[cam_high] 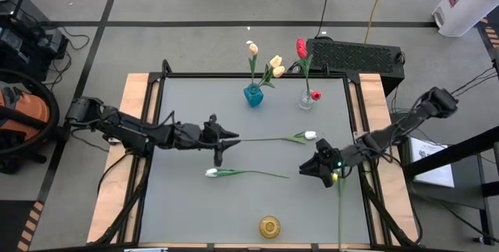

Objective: Sort flowers into vase by color
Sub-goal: Put the bottom right white flower into the yellow vase

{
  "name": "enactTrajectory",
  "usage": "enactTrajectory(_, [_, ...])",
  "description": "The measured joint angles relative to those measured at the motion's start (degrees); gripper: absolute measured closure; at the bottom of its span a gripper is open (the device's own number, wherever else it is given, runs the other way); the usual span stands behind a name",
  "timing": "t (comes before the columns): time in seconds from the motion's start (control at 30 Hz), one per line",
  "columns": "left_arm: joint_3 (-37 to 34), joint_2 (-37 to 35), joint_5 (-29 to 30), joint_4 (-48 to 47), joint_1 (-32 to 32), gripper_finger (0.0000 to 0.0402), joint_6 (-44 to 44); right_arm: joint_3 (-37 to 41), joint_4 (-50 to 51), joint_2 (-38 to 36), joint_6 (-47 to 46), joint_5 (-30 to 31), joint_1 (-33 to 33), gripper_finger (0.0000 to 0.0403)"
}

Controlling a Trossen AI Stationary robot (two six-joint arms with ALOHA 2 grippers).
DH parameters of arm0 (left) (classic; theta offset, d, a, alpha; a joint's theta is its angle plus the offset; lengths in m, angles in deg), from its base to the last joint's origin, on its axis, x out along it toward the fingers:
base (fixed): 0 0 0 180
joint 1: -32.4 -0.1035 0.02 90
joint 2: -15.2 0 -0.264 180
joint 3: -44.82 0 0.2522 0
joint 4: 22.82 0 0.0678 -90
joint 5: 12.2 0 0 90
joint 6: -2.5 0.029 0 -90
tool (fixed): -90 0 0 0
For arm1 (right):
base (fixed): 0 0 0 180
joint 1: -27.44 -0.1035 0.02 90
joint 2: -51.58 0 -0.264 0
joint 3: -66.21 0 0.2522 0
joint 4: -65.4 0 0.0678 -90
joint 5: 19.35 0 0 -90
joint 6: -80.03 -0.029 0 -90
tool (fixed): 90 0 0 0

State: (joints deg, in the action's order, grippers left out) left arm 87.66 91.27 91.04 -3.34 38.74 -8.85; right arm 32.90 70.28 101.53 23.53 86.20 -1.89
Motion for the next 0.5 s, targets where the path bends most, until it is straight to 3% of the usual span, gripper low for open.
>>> enactTrajectory(0.33, [0.00, -0.01, 0.18, -2.82, 3.07, 0.0295, 0.11, -9.62, 1.75, 7.48, -5.58, 4.80, -7.84, 0.0291])
enactTrajectory(0.5, [0.00, -0.02, 0.32, -3.96, 3.60, 0.0295, 0.08, -19.21, 14.64, 13.97, -11.30, 5.36, -9.83, 0.0291])
